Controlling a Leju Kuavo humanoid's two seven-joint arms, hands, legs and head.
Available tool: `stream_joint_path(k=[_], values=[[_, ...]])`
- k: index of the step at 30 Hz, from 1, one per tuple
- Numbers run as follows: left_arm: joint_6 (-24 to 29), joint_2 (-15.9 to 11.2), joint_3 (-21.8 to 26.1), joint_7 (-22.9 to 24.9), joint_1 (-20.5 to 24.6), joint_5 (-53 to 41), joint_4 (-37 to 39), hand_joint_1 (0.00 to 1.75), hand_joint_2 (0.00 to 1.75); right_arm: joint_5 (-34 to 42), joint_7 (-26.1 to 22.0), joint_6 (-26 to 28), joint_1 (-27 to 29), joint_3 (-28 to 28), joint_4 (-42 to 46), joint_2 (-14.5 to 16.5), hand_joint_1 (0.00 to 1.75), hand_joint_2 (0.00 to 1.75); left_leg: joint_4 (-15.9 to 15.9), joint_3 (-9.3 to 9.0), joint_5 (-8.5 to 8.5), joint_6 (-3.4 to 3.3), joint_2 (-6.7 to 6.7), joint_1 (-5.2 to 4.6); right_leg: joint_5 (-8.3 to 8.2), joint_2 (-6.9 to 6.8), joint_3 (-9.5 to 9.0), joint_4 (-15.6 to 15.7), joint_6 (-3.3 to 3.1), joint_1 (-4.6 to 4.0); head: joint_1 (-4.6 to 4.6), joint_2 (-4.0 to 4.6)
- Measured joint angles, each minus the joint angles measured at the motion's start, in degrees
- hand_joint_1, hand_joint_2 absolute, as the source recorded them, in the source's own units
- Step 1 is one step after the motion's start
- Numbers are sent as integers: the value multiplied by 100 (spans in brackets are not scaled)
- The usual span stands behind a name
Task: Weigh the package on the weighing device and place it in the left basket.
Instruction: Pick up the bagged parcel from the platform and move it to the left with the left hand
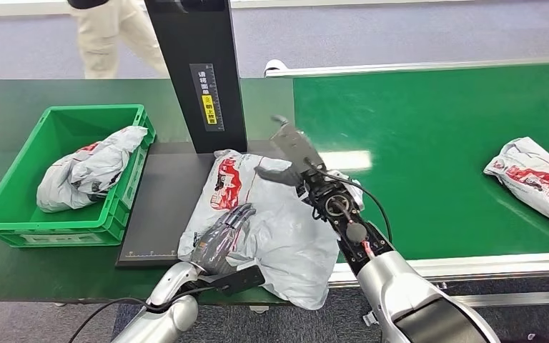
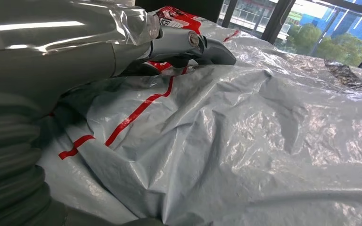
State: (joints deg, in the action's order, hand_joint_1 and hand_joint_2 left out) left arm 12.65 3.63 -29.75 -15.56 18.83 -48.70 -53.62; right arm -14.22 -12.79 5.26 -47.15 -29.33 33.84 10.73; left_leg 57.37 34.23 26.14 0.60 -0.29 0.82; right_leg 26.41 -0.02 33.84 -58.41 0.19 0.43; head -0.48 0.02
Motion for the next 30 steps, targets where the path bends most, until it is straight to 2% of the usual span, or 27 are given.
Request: stream_joint_path(k=[4,11,12,13,15,16,17,19,21,26,30], values=[[-2,0,5,0,0,11,0,28,175,-166,162,-85,-124,-377,-304,-32,0,175,0,1,-4,-1,5,0,0,-3,-3,-1,0,0,0,0],[-6,0,10,0,0,12,0,28,175,-176,193,-107,-242,-602,-540,-72,0,175,0,0,-4,-1,4,-1,-2,-2,-3,0,2,1,0,1],[-6,0,11,0,0,12,0,38,175,-176,194,-107,-251,-616,-559,-75,0,175,0,0,-4,-1,4,-1,-2,-2,-3,0,2,0,0,1],[-6,0,12,0,0,12,0,57,175,-176,196,-107,-258,-629,-576,-77,0,175,0,0,-4,-1,4,-1,-2,-2,-3,0,2,0,0,1],[-6,1,16,-1,0,17,0,113,175,-211,218,-107,-267,-653,-604,-80,0,175,0,0,-4,-1,4,0,-2,-2,-3,0,2,0,0,0],[-4,1,27,-1,0,32,-1,135,175,-256,246,-104,-272,-668,-616,-80,0,175,0,-1,-4,-1,4,0,-2,-2,-3,0,2,0,0,0],[-1,2,43,-3,0,53,-5,149,175,-314,281,-98,-277,-686,-628,-80,0,175,0,-1,-4,-1,3,0,-2,-2,-4,-1,1,0,0,-1],[4,3,96,-20,-5,127,-37,164,175,-433,329,-87,-282,-712,-644,-80,0,175,0,-2,-4,-1,2,0,-2,-2,-4,-1,1,0,-1,-1],[10,6,161,-69,-20,253,-108,173,175,-534,310,-95,-281,-711,-647,-80,0,175,0,-2,-4,-1,2,0,-2,-2,-4,-1,1,0,-1,1],[102,10,416,-366,-143,778,-412,175,175,-761,222,-195,-281,-595,-640,-74,0,175,0,2,-3,-1,2,0,-2,-2,0,-1,2,0,0,0],[435,19,671,-740,-287,1276,-787,175,175,-848,65,-129,-256,-448,-583,-69,0,175,0,11,-3,-1,2,0,-2,-1,11,-1,2,0,-1,0]])
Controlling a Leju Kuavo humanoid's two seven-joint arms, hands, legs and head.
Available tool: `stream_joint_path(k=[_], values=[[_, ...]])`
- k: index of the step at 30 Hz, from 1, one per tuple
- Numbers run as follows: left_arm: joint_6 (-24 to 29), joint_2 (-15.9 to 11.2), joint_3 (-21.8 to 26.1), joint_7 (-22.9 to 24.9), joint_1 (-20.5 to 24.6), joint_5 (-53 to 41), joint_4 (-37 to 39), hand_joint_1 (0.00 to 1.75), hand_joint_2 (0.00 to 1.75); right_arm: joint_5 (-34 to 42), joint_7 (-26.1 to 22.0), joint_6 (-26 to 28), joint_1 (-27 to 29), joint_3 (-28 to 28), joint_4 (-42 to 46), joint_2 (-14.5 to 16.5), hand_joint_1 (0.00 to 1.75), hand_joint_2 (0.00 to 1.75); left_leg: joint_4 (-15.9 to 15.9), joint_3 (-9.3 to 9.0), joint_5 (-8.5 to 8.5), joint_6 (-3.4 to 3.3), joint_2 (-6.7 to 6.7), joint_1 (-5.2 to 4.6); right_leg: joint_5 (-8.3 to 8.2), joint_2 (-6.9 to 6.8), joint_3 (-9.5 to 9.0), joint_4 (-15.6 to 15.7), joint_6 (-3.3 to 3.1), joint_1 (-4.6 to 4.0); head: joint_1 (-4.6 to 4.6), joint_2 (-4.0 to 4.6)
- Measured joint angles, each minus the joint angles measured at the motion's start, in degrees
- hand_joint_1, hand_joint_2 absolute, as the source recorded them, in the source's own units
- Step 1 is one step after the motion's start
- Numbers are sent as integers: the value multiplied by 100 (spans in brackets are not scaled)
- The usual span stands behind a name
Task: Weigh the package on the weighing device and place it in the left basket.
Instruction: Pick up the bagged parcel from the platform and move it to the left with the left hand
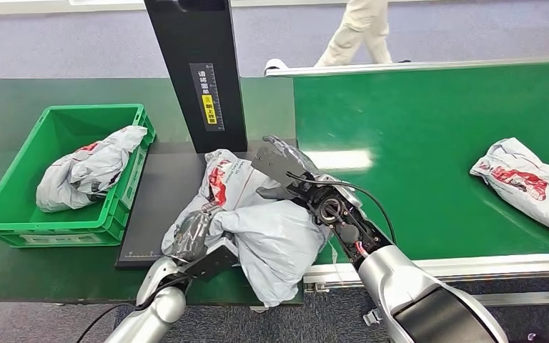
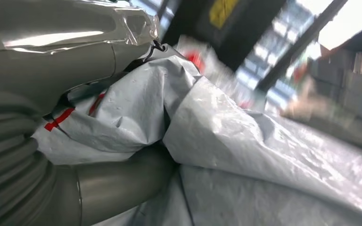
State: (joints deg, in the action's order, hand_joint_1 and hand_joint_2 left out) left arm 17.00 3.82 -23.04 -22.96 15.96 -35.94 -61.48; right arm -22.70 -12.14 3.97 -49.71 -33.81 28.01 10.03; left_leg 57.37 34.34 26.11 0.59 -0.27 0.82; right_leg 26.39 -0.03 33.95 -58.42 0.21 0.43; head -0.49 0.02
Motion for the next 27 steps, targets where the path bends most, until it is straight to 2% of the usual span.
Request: stream_joint_path(k=[4,14,22,25,27], values=[[348,30,334,-379,-158,498,-483,175,175,215,-632,356,98,316,256,9,0,175,0,5,0,0,1,0,1,0,4,0,1,0,1,-1],[468,62,586,-518,-307,636,-897,175,175,326,-865,510,197,633,538,26,0,175,0,5,0,-1,1,0,1,0,4,0,1,0,1,-1],[689,144,737,-787,-345,960,-1113,175,175,1071,-1886,1260,452,1162,1082,45,0,175,0,6,1,-1,1,0,1,0,5,1,1,0,1,0],[854,175,763,-1097,-360,1259,-1193,175,175,1382,-2158,1560,550,1350,1317,38,0,175,0,6,1,-1,0,-1,1,0,5,1,1,1,0,-1],[1255,184,763,-1412,-397,1498,-1352,175,175,1557,-2310,1695,611,1422,1432,35,0,175,1,6,1,-1,-2,-1,1,1,6,1,0,1,0,-1]])
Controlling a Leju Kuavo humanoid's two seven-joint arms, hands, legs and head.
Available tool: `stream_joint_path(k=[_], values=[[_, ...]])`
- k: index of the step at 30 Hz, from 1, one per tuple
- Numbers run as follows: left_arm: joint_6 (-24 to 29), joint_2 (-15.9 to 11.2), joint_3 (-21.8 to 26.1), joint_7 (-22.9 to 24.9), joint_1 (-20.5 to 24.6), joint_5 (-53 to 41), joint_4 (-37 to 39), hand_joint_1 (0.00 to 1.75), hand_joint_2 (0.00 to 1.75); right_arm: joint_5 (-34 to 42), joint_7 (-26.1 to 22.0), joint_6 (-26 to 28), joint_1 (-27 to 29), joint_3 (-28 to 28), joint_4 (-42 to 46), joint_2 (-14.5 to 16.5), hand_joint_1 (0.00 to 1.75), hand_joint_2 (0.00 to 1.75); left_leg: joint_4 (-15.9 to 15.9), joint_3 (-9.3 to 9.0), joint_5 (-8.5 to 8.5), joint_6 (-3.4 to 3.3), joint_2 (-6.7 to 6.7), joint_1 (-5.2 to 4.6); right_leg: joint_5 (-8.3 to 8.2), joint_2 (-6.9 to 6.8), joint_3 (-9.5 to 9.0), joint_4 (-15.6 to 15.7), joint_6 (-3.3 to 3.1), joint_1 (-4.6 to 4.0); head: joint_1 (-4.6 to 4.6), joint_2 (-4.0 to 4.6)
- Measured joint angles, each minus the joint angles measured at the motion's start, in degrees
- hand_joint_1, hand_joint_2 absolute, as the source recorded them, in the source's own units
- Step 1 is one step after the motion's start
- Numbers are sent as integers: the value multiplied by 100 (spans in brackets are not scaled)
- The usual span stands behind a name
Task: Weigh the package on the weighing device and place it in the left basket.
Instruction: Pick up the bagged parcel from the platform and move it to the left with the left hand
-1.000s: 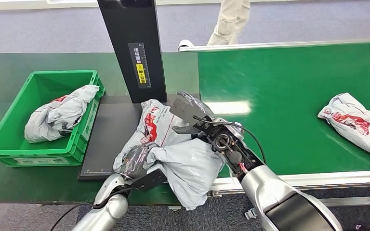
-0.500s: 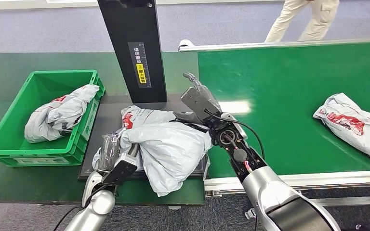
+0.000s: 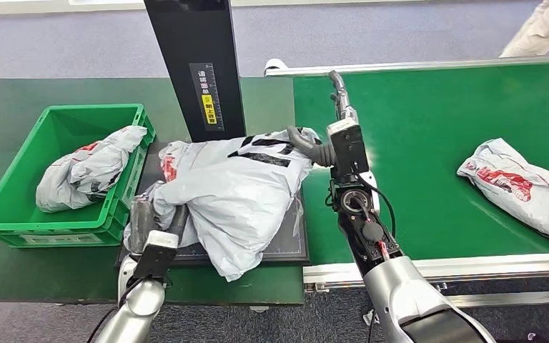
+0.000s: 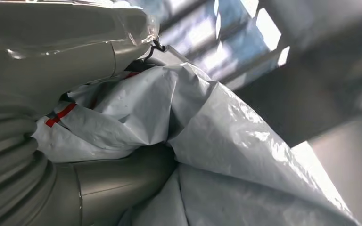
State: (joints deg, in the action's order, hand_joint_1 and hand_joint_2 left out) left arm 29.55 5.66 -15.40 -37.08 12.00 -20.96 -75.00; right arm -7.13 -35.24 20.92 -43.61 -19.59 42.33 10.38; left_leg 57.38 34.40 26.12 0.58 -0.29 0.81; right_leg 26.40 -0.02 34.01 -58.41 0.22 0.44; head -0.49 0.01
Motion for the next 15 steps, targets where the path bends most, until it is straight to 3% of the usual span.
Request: stream_joint_path(k=[4,9,15], values=[[792,-17,-3,-277,-46,135,-538,175,175,210,-139,117,59,73,111,-2,0,175,0,1,0,0,2,1,0,0,0,0,0,-1,0,0],[832,18,129,-290,-119,-115,-1616,175,175,345,-148,152,66,72,123,-14,0,175,0,2,0,0,0,1,0,0,0,-1,0,-2,0,1],[831,203,636,-290,-73,-396,-2622,175,175,483,-122,128,60,64,123,-8,0,175,0,2,0,0,3,1,0,0,0,0,0,-1,0,0]])
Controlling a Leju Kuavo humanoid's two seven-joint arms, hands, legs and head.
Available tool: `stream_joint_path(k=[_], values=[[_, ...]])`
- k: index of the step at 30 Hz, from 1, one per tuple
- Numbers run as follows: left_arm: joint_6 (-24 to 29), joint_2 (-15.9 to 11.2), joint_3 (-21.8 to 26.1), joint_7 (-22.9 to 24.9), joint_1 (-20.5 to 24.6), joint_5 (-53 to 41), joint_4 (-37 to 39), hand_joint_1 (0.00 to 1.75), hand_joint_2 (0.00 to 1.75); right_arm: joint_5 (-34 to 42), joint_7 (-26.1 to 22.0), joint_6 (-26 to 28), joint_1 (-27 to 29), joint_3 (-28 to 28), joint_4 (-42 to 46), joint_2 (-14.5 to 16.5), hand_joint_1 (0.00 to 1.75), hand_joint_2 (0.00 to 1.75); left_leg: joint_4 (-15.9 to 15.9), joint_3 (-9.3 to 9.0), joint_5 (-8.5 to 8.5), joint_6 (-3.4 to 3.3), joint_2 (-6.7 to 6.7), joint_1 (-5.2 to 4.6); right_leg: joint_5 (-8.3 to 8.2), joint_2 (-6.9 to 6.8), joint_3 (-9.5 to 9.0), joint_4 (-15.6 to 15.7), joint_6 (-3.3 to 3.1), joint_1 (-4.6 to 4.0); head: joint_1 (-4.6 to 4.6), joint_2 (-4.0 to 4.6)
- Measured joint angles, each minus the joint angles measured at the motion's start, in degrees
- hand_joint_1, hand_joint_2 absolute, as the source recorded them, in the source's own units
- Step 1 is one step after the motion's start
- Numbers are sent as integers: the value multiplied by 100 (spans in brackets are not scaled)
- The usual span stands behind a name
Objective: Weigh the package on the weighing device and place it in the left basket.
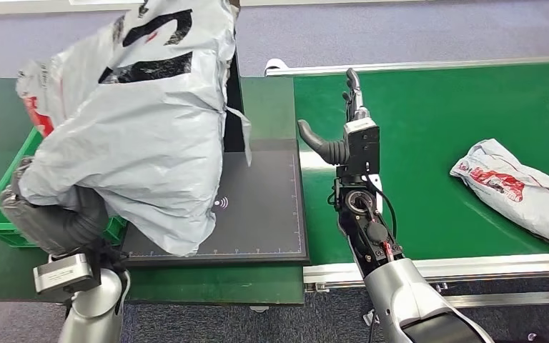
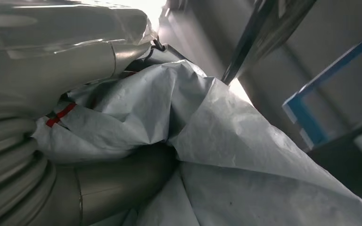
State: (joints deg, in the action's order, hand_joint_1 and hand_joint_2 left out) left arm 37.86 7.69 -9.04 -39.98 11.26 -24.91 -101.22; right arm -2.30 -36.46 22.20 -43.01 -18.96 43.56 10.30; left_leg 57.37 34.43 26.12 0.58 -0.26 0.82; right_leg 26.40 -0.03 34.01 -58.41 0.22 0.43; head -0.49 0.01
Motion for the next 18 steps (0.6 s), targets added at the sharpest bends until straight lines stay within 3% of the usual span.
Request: stream_joint_path(k=[4,7,9,12,14,18], values=[[-1,113,617,0,171,-701,-81,175,175,196,65,-188,30,-32,0,-6,0,175,0,-2,0,0,0,0,0,0,0,0,0,0,1,0],[-1,136,1215,113,533,-1710,395,175,175,479,333,-682,86,-54,-1,-28,0,175,0,-5,-3,0,3,0,0,-5,-2,0,0,0,-1,0],[-1,116,1666,571,889,-2819,1129,175,175,598,495,-1029,104,-91,-7,-42,0,175,0,-6,-6,1,2,0,-2,-8,-5,-1,-3,0,-1,1],[-1,-25,2262,1640,1334,-4190,2257,175,175,664,618,-1320,102,-160,-49,-51,0,175,-1,-8,-8,3,-13,1,-8,4,-2,-3,-6,-2,0,1],[-1,-165,2519,2112,1534,-4547,2886,175,175,684,659,-1412,96,-191,-98,-62,0,175,0,-7,-9,5,-12,2,-10,6,0,-4,-7,-2,0,1],[2,-513,2980,2496,1850,-4438,3886,175,175,691,700,-1540,74,-260,-186,-70,0,175,-1,-1,-8,6,-10,2,-8,6,6,-4,-6,-2,-1,0]])
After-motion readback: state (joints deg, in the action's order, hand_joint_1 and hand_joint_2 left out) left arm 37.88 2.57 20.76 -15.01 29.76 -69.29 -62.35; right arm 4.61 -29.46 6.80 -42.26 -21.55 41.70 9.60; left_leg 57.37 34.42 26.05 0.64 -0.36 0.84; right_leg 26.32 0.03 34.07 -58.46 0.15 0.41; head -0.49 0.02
